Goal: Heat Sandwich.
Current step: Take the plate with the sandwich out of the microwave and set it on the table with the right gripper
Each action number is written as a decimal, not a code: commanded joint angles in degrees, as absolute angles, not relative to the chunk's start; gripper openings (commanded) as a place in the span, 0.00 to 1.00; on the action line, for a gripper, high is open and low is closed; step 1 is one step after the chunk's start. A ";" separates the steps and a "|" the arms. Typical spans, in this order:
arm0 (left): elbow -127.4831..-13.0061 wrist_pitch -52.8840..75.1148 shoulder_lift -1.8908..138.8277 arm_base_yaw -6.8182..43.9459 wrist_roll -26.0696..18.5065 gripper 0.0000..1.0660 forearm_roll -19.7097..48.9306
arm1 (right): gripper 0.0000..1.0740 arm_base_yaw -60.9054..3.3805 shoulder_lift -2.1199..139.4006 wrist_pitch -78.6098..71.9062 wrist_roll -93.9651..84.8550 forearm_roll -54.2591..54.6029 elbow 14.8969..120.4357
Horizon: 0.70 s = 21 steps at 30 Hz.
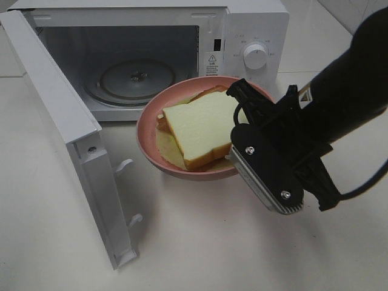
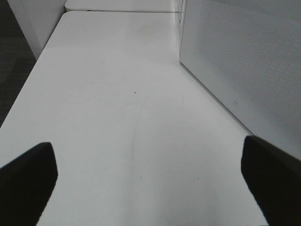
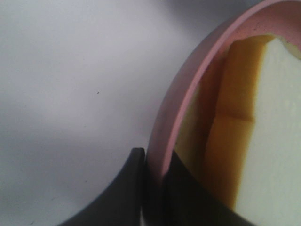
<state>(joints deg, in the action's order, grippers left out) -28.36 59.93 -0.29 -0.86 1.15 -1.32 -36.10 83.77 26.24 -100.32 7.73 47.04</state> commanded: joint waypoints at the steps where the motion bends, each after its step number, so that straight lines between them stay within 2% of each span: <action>1: -28.25 59.42 -1.20 -1.03 1.15 0.94 -1.20 | 0.00 -35.98 80.56 25.27 -98.43 6.70 45.26; 21: -28.25 59.42 -1.20 -1.03 1.15 0.94 -1.20 | 0.00 -35.98 57.07 31.51 -86.92 1.78 29.68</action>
